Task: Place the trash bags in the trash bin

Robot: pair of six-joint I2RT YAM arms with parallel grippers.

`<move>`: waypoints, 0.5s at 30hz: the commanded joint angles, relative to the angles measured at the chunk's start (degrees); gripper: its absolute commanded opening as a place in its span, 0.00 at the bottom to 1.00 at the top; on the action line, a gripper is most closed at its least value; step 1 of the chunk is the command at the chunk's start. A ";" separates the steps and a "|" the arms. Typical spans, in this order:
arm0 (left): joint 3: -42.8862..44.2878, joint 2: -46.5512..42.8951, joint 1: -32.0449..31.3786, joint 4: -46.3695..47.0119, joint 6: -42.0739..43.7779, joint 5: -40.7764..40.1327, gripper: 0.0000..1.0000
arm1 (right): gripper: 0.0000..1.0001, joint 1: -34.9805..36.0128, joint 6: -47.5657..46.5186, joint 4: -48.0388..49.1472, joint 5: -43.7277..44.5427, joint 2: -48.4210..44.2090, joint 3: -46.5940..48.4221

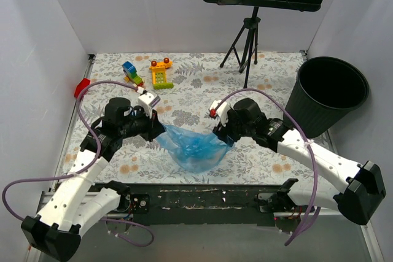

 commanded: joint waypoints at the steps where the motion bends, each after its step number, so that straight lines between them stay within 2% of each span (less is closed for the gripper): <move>1: 0.96 -1.16 3.81 2.52 -7.85 2.54 0.00 | 0.73 -3.73 6.08 -1.53 -5.19 -0.85 4.60; 2: 0.61 -1.16 4.43 3.04 -8.55 2.90 0.00 | 0.74 -4.52 6.43 -1.79 -7.48 -1.11 5.56; 6: 0.34 -0.11 8.03 5.50 -13.02 3.43 0.00 | 0.79 -4.88 11.00 -2.23 -7.24 -0.85 8.99; 9: 0.34 1.65 11.81 9.97 -18.11 8.68 0.00 | 0.80 -4.97 11.36 4.50 -9.42 0.28 10.67; 12: 1.57 5.33 16.46 15.95 -25.41 15.27 0.00 | 0.80 -4.88 14.51 8.22 -9.70 7.21 15.57; 15: 6.04 9.90 18.05 18.69 -27.45 17.23 0.00 | 0.80 -4.80 17.41 11.30 -10.49 11.71 18.57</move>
